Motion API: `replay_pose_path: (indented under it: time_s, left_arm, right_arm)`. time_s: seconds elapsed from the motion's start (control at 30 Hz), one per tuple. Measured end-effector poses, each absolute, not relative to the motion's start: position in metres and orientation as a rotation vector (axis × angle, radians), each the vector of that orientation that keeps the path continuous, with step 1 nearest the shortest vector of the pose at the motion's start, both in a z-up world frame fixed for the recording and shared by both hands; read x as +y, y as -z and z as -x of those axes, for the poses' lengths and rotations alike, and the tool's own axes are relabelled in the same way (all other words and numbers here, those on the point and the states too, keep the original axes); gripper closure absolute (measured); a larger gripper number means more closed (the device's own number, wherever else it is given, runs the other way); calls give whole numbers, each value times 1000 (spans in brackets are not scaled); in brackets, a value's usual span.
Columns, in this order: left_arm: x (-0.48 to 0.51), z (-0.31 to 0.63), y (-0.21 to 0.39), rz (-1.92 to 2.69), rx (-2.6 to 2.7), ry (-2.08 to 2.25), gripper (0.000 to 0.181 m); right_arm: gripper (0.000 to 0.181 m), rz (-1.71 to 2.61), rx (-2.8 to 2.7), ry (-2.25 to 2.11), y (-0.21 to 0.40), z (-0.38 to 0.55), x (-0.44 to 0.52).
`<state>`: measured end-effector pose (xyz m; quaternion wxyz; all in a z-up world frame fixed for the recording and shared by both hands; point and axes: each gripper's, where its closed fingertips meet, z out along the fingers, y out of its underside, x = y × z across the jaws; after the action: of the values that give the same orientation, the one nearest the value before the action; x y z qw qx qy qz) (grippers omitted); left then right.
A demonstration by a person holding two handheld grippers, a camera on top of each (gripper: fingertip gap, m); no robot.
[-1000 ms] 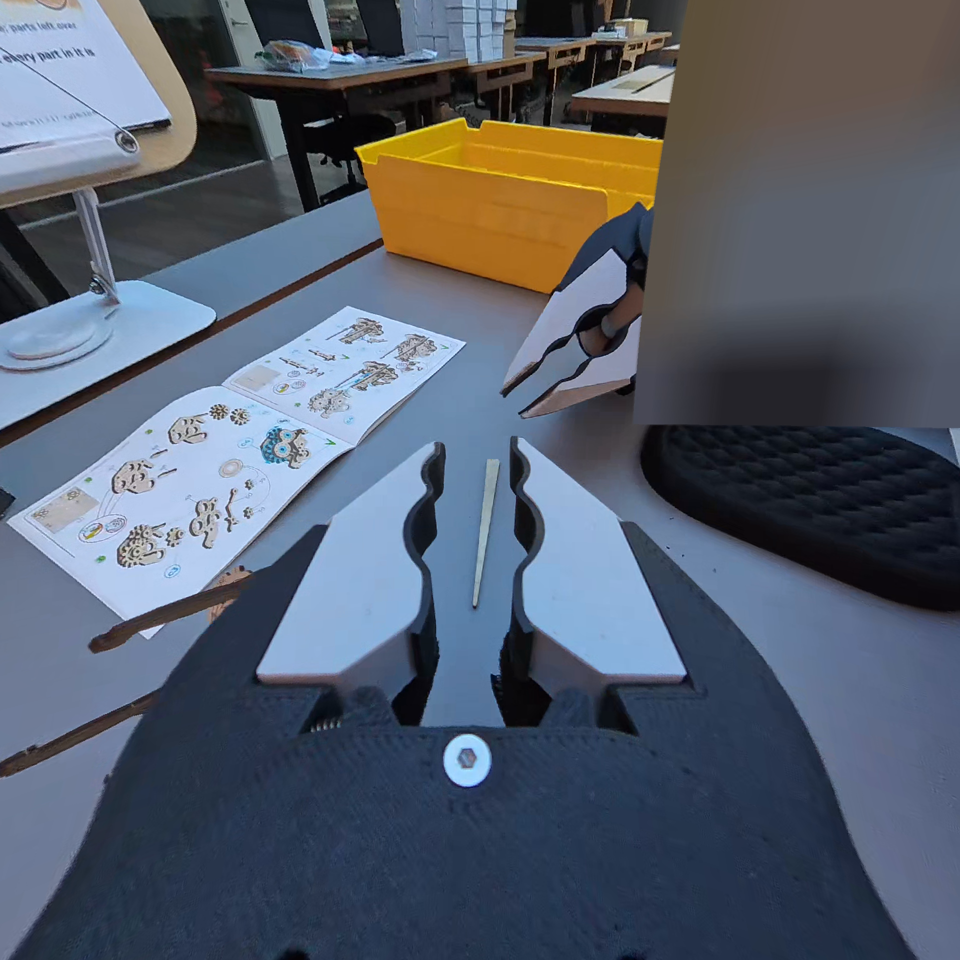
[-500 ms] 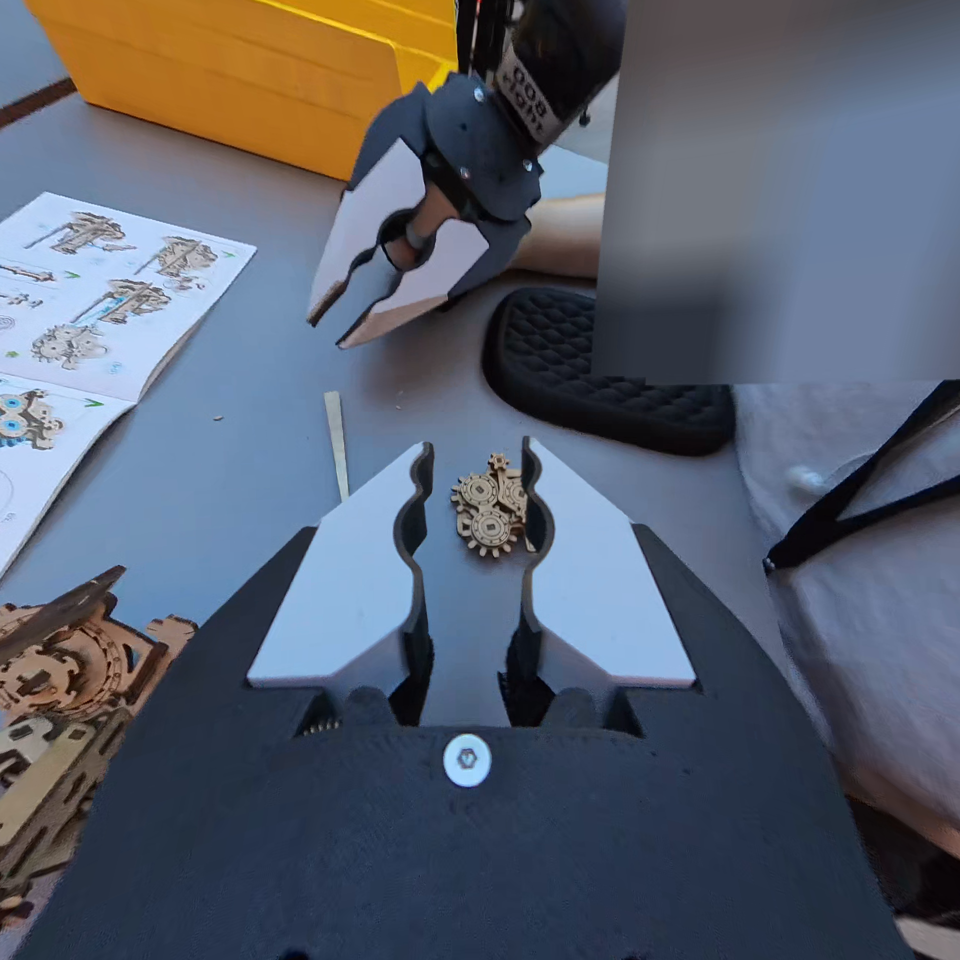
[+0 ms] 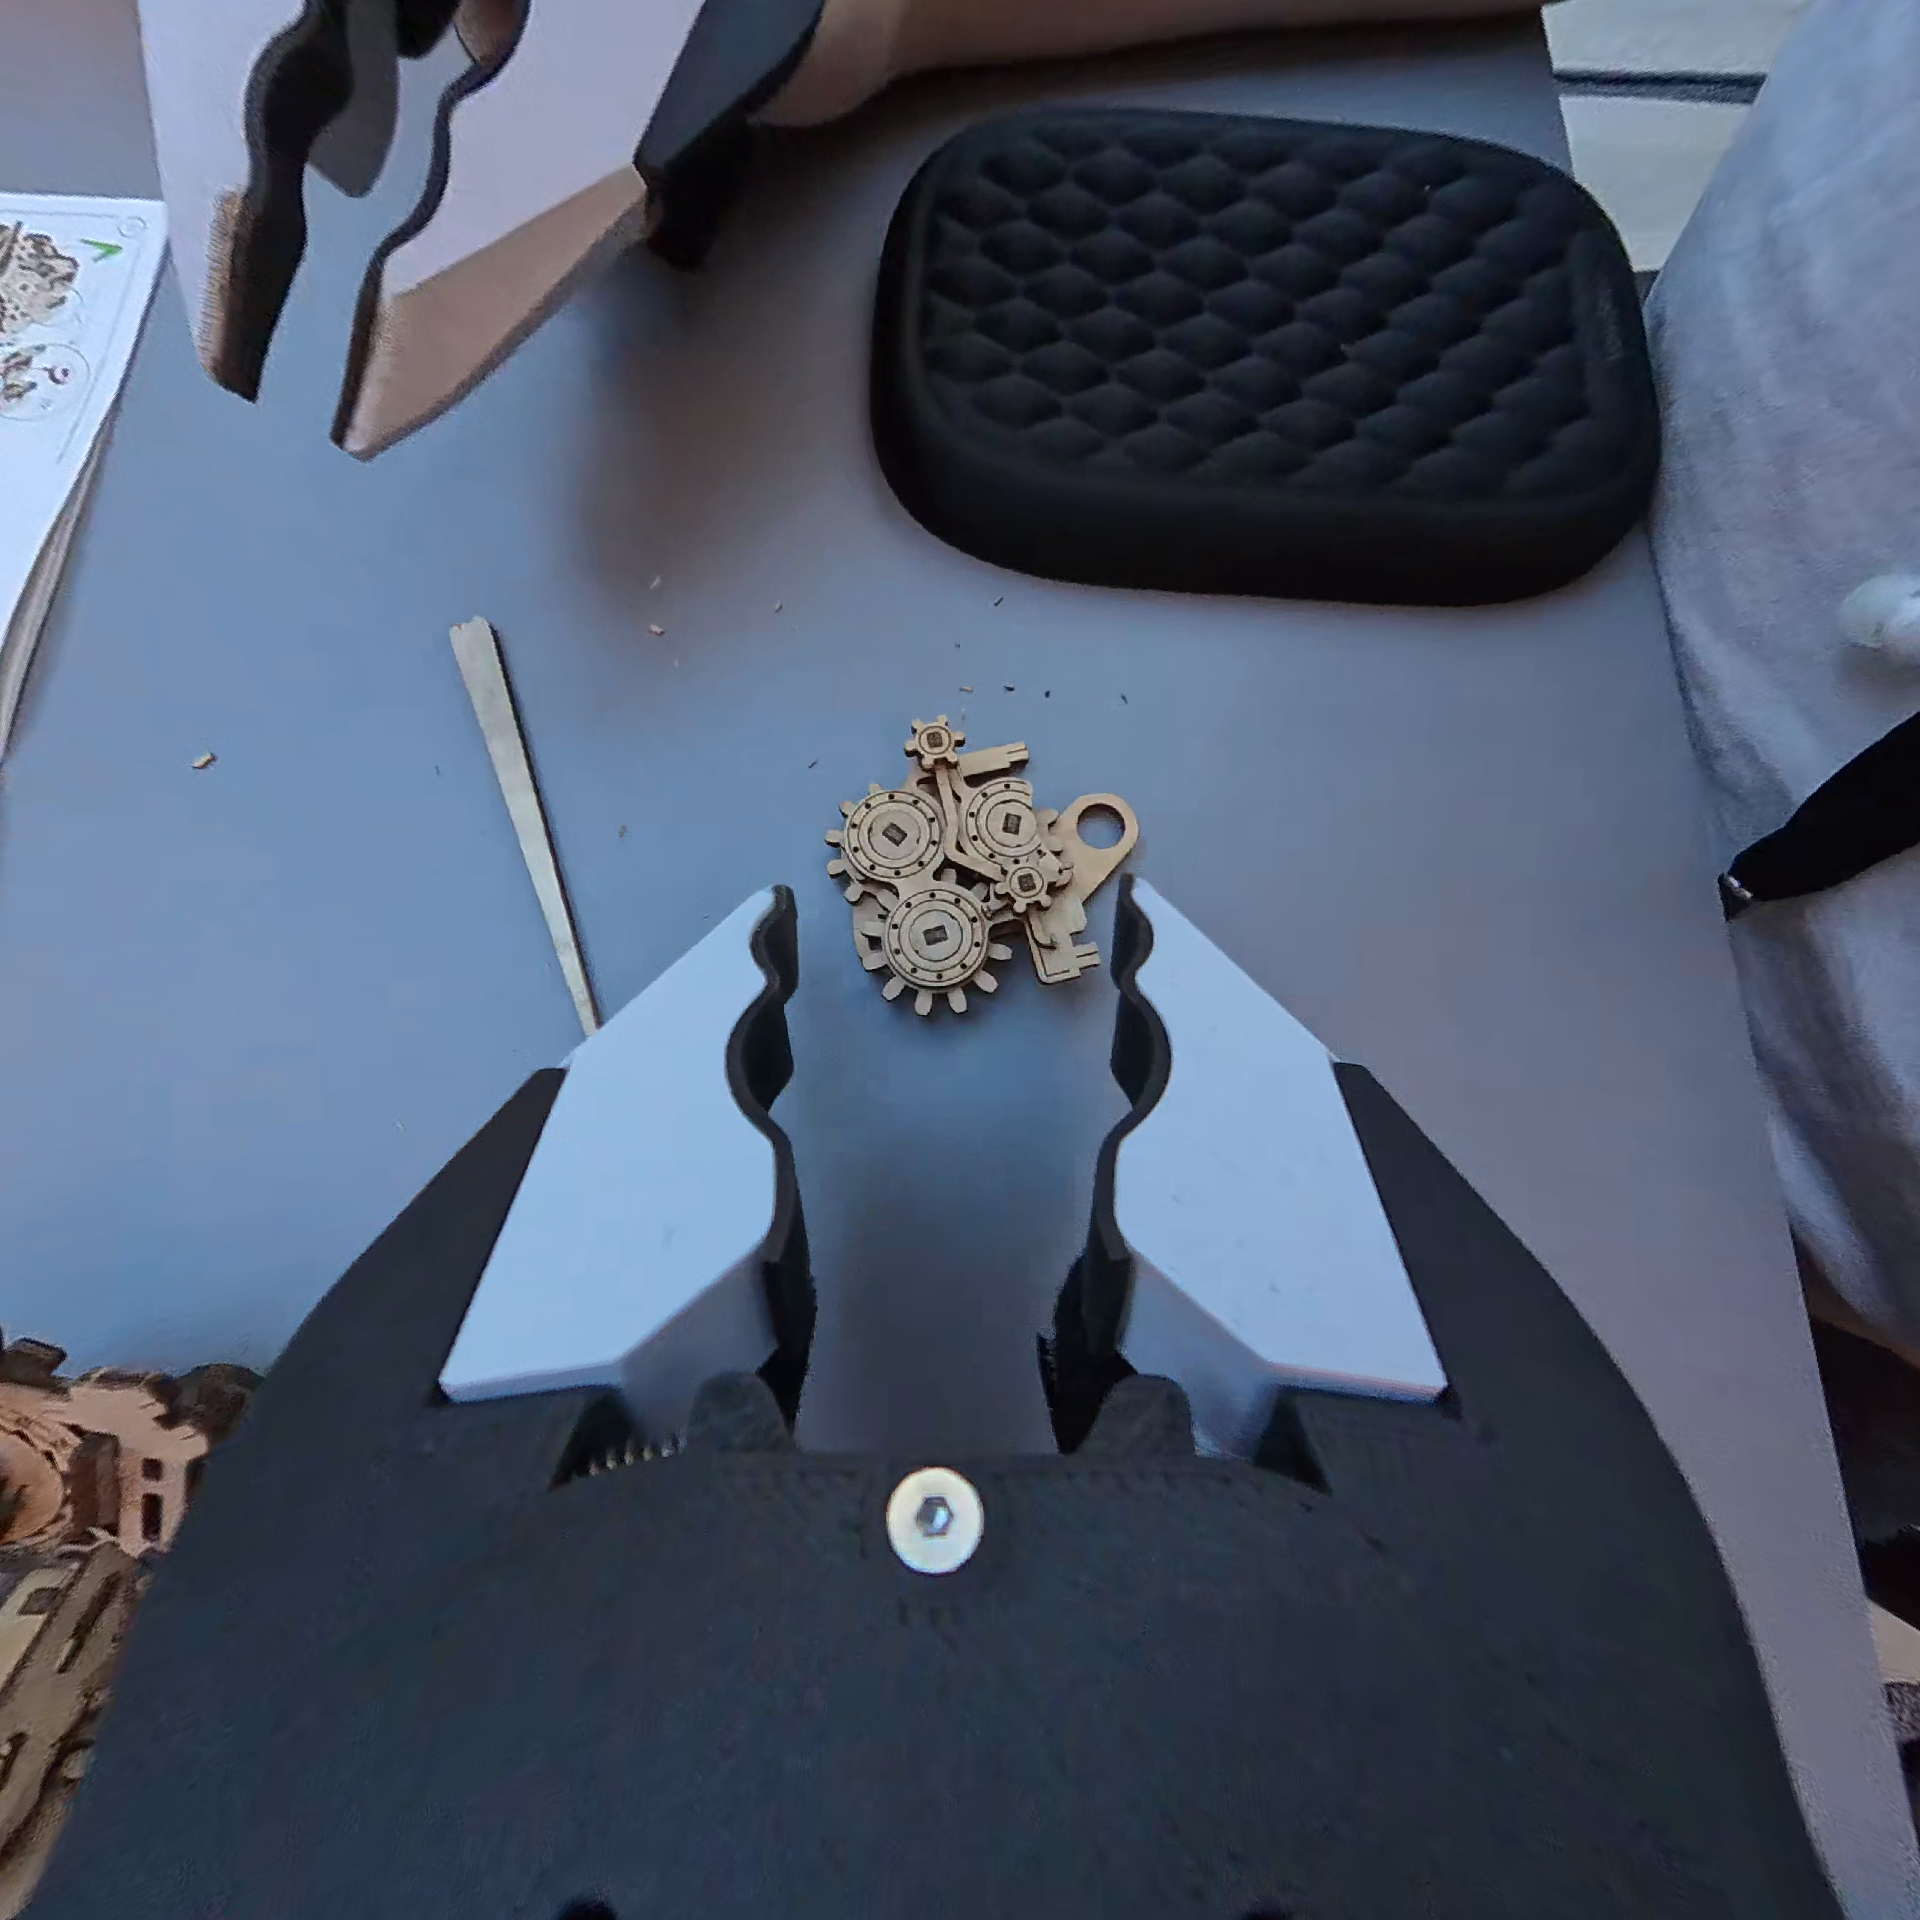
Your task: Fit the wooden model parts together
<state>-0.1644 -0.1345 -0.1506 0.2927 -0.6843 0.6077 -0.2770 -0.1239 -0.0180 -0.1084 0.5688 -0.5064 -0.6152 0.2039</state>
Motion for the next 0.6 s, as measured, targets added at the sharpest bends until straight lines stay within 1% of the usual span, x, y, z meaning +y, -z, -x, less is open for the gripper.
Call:
replay_pose_path:
  time_s: [0.33,0.5,0.6]
  left_arm:
    - [-137,167,159,1839,1670,696,120]
    - [-137,165,163,1843,1686,677,130]
    - [-136,166,163,1846,1680,680,133]
  right_arm:
    - [169,1183,-1457,-467,110,125,-19]
    - [169,1181,-1465,-458,111,125,-19]
    - [169,1180,-1469,-454,112,126,-19]
